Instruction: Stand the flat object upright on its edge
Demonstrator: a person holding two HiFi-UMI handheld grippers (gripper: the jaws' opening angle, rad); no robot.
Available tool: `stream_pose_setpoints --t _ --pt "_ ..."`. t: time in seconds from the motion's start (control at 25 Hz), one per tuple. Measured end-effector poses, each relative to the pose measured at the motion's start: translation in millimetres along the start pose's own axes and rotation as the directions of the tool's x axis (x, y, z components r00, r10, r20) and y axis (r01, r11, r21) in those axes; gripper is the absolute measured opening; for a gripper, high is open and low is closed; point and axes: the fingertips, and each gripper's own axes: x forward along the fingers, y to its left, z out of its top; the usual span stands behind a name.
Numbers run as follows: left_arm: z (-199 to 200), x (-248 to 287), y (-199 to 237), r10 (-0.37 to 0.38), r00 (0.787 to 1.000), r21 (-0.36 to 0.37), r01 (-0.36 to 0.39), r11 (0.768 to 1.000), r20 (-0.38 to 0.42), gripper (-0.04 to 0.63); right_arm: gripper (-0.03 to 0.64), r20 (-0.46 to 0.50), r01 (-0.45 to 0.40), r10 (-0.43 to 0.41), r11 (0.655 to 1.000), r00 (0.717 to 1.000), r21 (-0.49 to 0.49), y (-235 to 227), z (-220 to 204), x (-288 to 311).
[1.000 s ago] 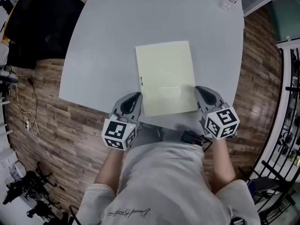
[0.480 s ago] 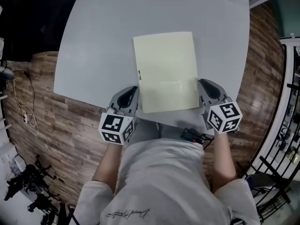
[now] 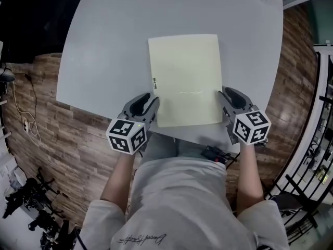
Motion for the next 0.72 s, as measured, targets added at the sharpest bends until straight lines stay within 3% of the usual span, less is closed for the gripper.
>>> stream_pose_setpoints --t 0.24,0.44,0.72 --pt "-10 10 7 -0.044 0.998 -0.075 0.041 0.996 -0.044 0.176 0.184 -0.046 -0.028 0.029 0.999 0.998 0.028 -3 -10 6" --pt "-15 16 2 -0.132 0.989 -0.135 0.121 0.983 -0.074 0.202 0.216 -0.052 -0.071 0.074 0.995 0.996 0.066 0 -9 9" --pt "-20 22 2 -0.176 0.981 -0.192 0.157 0.969 -0.086 0.227 0.244 -0.084 -0.092 0.099 0.992 0.992 0.084 -2 -15 15"
